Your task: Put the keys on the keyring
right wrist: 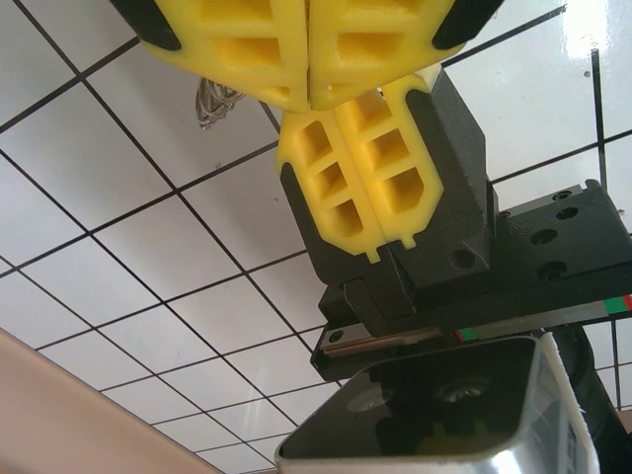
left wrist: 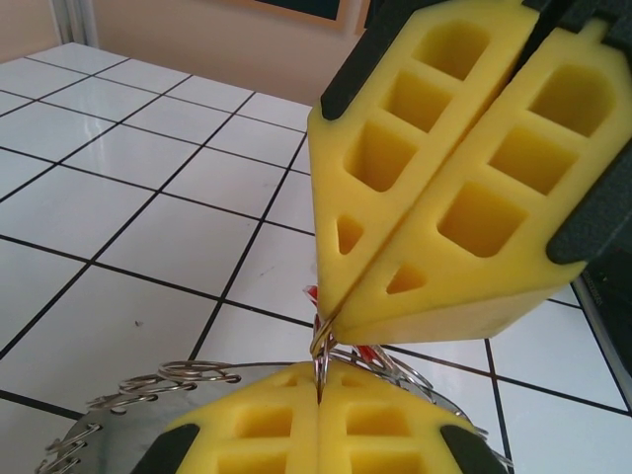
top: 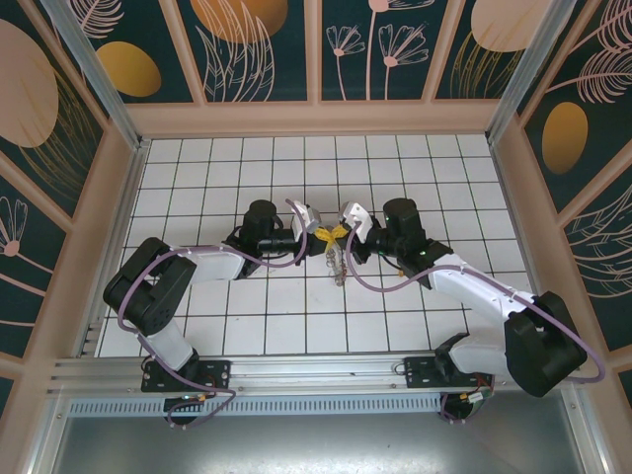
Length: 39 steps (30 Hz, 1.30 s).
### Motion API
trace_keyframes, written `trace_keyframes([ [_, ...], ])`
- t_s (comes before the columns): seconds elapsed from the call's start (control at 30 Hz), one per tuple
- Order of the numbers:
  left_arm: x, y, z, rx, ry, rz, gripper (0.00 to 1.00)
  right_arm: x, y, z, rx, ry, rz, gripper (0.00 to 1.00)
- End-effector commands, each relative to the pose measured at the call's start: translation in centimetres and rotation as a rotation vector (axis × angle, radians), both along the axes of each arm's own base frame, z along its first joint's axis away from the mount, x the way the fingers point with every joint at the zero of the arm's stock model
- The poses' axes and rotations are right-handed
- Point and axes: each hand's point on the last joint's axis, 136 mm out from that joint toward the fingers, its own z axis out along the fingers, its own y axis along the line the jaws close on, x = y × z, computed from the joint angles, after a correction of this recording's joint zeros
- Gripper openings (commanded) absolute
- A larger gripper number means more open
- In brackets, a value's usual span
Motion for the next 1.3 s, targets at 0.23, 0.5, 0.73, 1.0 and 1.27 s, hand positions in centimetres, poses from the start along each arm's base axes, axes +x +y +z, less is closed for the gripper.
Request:
trace_keyframes([
  [0.23, 0.5, -0.1, 2.2, -0.047, -0.092, 0.020, 0.00, 1.4, -1.8, -0.2, 0.002, 0.017, -0.125, 0.00],
  [0.5, 0.5, 0.0, 2.1, -0.085, -0.069, 0.035, 0.00, 1.1, -1.9, 0.5, 0.058, 0.014, -0.138, 0.00],
  [0.73, 0.5, -0.3, 1.7, -0.064, -0.059, 0.015, 0.04, 0.1, -0.5, 2.4, 0.143, -0.001, -0.041, 0.00],
  [1.0, 0.4, -0.4, 1.5, -0.046, -0.056, -0.002, 0.15, 0.0, -0.1, 2.6, 0.138, -0.013, -0.012, 0.00],
  [1.27, 0.5, -0.6, 1.7, -0.035, -0.061, -0.017, 0.17, -0.3, 0.1, 2.4, 0.121, -0.015, 0.002, 0.00],
])
